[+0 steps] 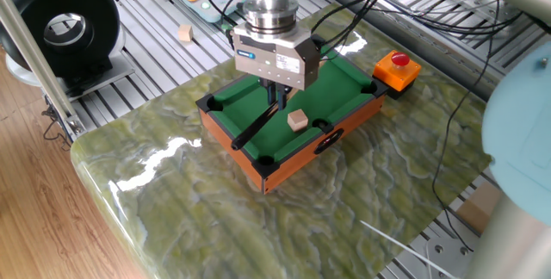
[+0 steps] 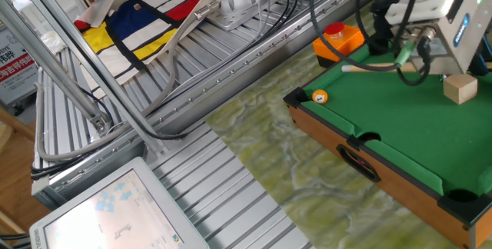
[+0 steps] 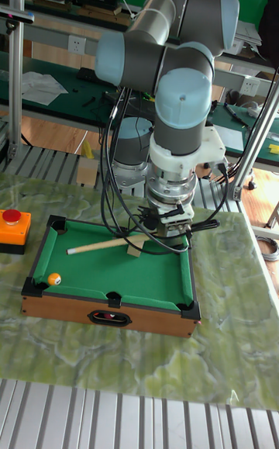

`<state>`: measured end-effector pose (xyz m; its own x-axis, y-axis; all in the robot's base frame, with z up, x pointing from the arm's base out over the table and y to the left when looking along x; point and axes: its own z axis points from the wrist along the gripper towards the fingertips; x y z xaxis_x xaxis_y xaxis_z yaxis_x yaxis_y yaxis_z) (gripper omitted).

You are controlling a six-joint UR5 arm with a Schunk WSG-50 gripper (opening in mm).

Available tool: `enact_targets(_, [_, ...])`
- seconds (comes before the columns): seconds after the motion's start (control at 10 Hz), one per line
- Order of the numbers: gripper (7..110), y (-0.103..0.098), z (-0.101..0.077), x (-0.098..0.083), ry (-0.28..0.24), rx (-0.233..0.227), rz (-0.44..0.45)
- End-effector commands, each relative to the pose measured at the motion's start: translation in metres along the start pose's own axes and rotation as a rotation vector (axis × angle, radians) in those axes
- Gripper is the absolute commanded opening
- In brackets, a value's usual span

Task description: Hit the pool ball

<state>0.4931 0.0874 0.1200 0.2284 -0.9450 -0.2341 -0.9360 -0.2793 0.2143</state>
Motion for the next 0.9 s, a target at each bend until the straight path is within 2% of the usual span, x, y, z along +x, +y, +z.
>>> enact_targets(0.0, [7,-0.012,-0.006,-0.025,-0.080,0.025,-0.058])
enact_targets(0.1, [7,-0.014,-0.007,-0.029,-0.089,0.031,-0.067])
enact_targets(0.4, [7,-0.020,-0.003,-0.026,-0.081,0.037,-0.074])
enact_targets(0.8, [7,-0.029,-0.010,-0.002,-0.047,0.030,-0.086])
